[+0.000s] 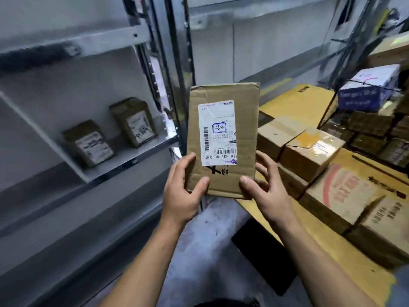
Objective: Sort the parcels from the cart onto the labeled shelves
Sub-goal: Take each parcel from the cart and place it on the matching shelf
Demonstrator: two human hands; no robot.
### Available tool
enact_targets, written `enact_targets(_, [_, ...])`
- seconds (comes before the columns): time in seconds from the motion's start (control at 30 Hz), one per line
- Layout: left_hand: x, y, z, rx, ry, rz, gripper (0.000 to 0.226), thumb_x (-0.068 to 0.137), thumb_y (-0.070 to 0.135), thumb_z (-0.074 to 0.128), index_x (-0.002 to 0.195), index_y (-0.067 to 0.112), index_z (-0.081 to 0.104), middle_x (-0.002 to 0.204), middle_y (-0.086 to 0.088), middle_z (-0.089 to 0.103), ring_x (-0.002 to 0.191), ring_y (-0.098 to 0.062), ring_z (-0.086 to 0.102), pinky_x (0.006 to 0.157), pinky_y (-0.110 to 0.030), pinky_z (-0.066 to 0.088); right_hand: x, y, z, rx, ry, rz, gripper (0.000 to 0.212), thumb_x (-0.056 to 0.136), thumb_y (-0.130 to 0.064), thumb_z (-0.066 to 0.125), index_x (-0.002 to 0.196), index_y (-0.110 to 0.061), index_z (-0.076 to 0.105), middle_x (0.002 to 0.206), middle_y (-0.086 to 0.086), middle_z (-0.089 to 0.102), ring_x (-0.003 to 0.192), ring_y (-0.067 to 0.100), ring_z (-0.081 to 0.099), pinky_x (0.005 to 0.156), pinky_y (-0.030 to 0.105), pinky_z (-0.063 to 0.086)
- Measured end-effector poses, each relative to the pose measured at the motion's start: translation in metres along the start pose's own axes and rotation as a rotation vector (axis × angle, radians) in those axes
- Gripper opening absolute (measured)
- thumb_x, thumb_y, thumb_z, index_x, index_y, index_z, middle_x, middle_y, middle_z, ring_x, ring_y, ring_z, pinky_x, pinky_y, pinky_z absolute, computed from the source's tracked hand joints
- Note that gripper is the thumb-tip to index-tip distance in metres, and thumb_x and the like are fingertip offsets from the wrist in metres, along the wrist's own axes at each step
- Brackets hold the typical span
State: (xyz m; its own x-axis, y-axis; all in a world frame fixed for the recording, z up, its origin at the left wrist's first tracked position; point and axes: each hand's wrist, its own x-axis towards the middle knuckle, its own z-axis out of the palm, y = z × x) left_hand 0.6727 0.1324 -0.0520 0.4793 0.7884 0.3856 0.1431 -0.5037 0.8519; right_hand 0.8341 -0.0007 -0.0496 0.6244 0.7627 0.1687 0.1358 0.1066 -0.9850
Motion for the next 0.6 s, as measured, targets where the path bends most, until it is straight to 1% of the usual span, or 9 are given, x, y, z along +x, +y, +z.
enact_targets(0.07, [-0.019, -0.009, -0.048, 0.068, 0.052, -0.041, 0.058, 0.081, 0.032, 0.070, 0.133, 0.045, 0.046, 0.131, 0.023, 0.049, 0.123, 0.000, 0.050, 0.104, -0.030, 0.044, -0.012, 0.000, 0.043, 0.029, -0.072, 0.002, 0.069, 0.075, -0.047, 0.076, 0.136, -0.050, 0.045, 0.135, -0.008, 0.059, 0.113, 0.013, 0.066, 0.083, 0.038, 0.060])
enact_targets(0.13, [-0.041, -0.014, -0.095, 0.129, 0.084, -0.095, 0.058, 0.081, 0.037, 0.068, 0.134, 0.048, 0.045, 0.130, 0.030, 0.045, 0.120, 0.003, 0.050, 0.102, -0.029, 0.045, -0.026, -0.003, 0.088, 0.090, -0.132, 0.006, 0.064, 0.079, -0.039, 0.075, 0.136, -0.046, 0.047, 0.132, -0.007, 0.061, 0.111, 0.009, 0.067, 0.087, 0.037, 0.060])
enact_targets(0.2, [-0.065, -0.018, -0.140, 0.168, 0.132, -0.137, 0.059, 0.082, 0.038, 0.067, 0.136, 0.047, 0.044, 0.133, 0.026, 0.046, 0.122, 0.000, 0.050, 0.103, -0.026, 0.042, -0.038, -0.001, 0.132, 0.141, -0.187, 0.004, 0.064, 0.081, -0.029, 0.071, 0.140, -0.037, 0.048, 0.131, -0.003, 0.062, 0.111, 0.006, 0.067, 0.091, 0.036, 0.058])
enact_targets(0.27, [-0.094, -0.022, -0.185, 0.230, 0.214, -0.175, 0.057, 0.085, 0.037, 0.064, 0.139, 0.039, 0.046, 0.136, 0.018, 0.046, 0.124, 0.000, 0.047, 0.103, -0.019, 0.038, -0.051, -0.001, 0.175, 0.169, -0.265, 0.011, 0.065, 0.081, -0.028, 0.071, 0.142, -0.033, 0.048, 0.132, 0.002, 0.062, 0.112, 0.008, 0.066, 0.092, 0.034, 0.057])
enact_targets(0.37, [-0.137, -0.022, -0.255, 0.389, 0.342, -0.241, 0.048, 0.091, 0.033, 0.063, 0.137, 0.026, 0.051, 0.133, 0.011, 0.051, 0.122, -0.003, 0.048, 0.103, -0.023, 0.039, -0.068, -0.005, 0.234, 0.169, -0.389, 0.006, 0.061, 0.080, -0.032, 0.072, 0.136, -0.045, 0.050, 0.134, 0.000, 0.061, 0.115, 0.008, 0.065, 0.092, 0.032, 0.057])
enact_targets(0.4, [-0.149, -0.023, -0.278, 0.453, 0.363, -0.278, 0.046, 0.092, 0.029, 0.064, 0.136, 0.024, 0.052, 0.132, 0.008, 0.052, 0.121, -0.005, 0.049, 0.103, -0.025, 0.039, -0.073, -0.007, 0.251, 0.167, -0.430, 0.000, 0.059, 0.080, -0.033, 0.073, 0.133, -0.049, 0.050, 0.134, -0.002, 0.061, 0.115, 0.008, 0.064, 0.094, 0.035, 0.057])
enact_targets(0.5, [-0.189, -0.029, -0.342, 0.670, 0.374, -0.426, 0.047, 0.093, 0.026, 0.064, 0.138, 0.021, 0.051, 0.132, 0.002, 0.053, 0.123, -0.017, 0.048, 0.103, -0.028, 0.036, -0.088, -0.012, 0.302, 0.157, -0.556, -0.035, 0.058, 0.079, -0.041, 0.075, 0.130, -0.055, 0.050, 0.133, -0.006, 0.062, 0.121, 0.014, 0.061, 0.100, 0.054, 0.052])
enact_targets(0.53, [-0.196, -0.029, -0.355, 0.730, 0.344, -0.463, 0.049, 0.092, 0.028, 0.063, 0.139, 0.022, 0.050, 0.133, 0.000, 0.052, 0.124, -0.021, 0.047, 0.105, -0.033, 0.036, -0.089, -0.011, 0.311, 0.150, -0.572, -0.046, 0.059, 0.079, -0.045, 0.075, 0.130, -0.055, 0.050, 0.134, -0.007, 0.061, 0.124, 0.016, 0.059, 0.101, 0.057, 0.050])
enact_targets(0.6, [-0.220, -0.027, -0.387, 0.833, 0.326, -0.580, 0.051, 0.093, 0.032, 0.060, 0.142, 0.024, 0.046, 0.137, -0.001, 0.050, 0.126, -0.024, 0.043, 0.107, -0.040, 0.035, -0.102, -0.011, 0.343, 0.142, -0.648, -0.054, 0.062, 0.078, -0.049, 0.075, 0.133, -0.054, 0.048, 0.136, -0.009, 0.060, 0.128, 0.018, 0.057, 0.102, 0.058, 0.048])
